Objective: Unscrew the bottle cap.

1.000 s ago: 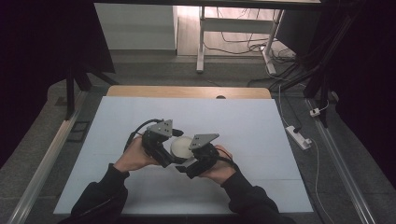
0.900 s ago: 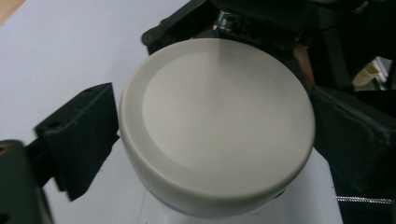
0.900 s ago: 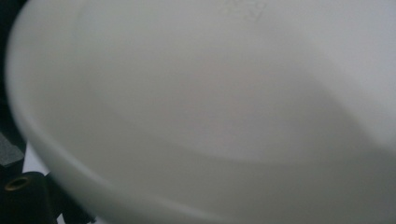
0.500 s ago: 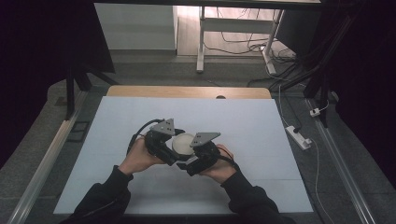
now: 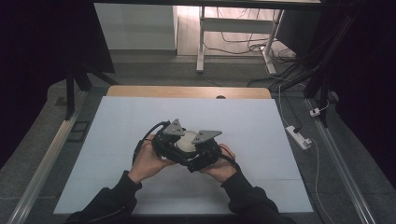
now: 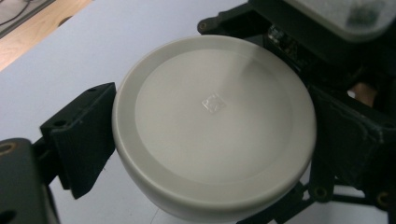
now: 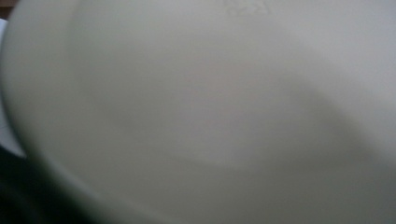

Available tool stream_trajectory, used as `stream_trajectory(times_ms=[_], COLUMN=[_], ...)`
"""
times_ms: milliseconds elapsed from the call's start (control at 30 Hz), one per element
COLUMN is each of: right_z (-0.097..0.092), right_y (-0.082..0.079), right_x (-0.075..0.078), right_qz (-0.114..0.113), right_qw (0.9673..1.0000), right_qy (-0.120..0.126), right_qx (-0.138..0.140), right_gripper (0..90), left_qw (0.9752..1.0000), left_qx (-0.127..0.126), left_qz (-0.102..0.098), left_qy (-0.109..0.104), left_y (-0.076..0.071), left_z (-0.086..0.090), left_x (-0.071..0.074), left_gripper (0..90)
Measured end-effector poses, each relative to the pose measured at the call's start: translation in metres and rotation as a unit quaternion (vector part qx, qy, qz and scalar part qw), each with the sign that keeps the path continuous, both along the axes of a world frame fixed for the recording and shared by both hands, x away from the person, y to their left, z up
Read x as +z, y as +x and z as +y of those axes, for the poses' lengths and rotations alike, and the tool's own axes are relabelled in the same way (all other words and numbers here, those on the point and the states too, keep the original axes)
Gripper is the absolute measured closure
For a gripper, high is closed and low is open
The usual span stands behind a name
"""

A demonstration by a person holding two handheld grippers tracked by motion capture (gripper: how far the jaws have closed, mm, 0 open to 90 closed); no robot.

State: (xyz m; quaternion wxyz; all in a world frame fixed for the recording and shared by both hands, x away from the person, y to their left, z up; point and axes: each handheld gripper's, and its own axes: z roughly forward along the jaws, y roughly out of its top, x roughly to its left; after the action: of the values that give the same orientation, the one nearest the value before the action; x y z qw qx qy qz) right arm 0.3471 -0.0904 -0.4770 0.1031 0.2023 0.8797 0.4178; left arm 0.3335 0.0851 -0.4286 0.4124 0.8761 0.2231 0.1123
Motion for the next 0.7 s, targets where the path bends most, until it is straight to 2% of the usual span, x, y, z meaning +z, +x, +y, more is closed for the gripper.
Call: stream_trajectory(times_ms=[33,67,167,200,267,400,467,500,567,600,700], right_z=[0.0,0.0,0.001,0.001,0.002,0.004,0.005,0.005,0.007,0.007,0.008], right_y=[0.0,-0.001,-0.002,-0.002,-0.004,-0.007,-0.009,-0.009,-0.012,-0.013,-0.014], right_x=[0.0,0.001,0.001,0.001,0.002,0.002,0.003,0.003,0.003,0.004,0.004], right_qz=[0.0,0.0,0.0,0.0,-0.003,-0.002,0.002,0.002,0.002,0.002,0.002], right_qw=[1.0,1.0,0.9997,0.9997,0.9992,0.9984,0.9972,0.9972,0.9962,0.9957,0.9948], right_qy=[0.001,0.002,0.006,0.006,0.007,0.011,0.016,0.016,0.017,0.018,0.017], right_qx=[0.003,0.006,0.023,0.023,0.04,0.055,0.073,0.073,0.086,0.09,0.1], right_gripper=[6.7,6.6,6.7,6.7,6.6,6.7,6.6,6.6,6.7,6.7,6.6], left_qw=[0.9997,0.9997,0.998,0.998,0.9966,0.9912,0.9886,0.9886,0.9847,0.9847,0.9823], left_qx=[-0.023,-0.023,-0.063,-0.063,-0.081,-0.132,-0.15,-0.15,-0.173,-0.173,-0.186], left_qz=[0.004,0.004,-0.004,-0.004,-0.01,-0.013,-0.012,-0.012,-0.006,-0.006,-0.005], left_qy=[-0.006,-0.006,-0.001,-0.001,0.006,0.006,-0.005,-0.005,-0.022,-0.022,-0.024], left_y=[0.001,0.001,0.002,0.002,0.002,0.003,0.004,0.004,0.006,0.006,0.006], left_z=[0.003,0.003,0.013,0.013,0.018,0.026,0.029,0.029,0.033,0.033,0.034], left_x=[0.002,0.002,0.008,0.008,0.009,0.008,0.007,0.007,0.006,0.006,0.004], left_gripper=[3.2,2.0,0.6,0.2,0.3,0.5,0.7,1.3,2.6,3.4,5.2])
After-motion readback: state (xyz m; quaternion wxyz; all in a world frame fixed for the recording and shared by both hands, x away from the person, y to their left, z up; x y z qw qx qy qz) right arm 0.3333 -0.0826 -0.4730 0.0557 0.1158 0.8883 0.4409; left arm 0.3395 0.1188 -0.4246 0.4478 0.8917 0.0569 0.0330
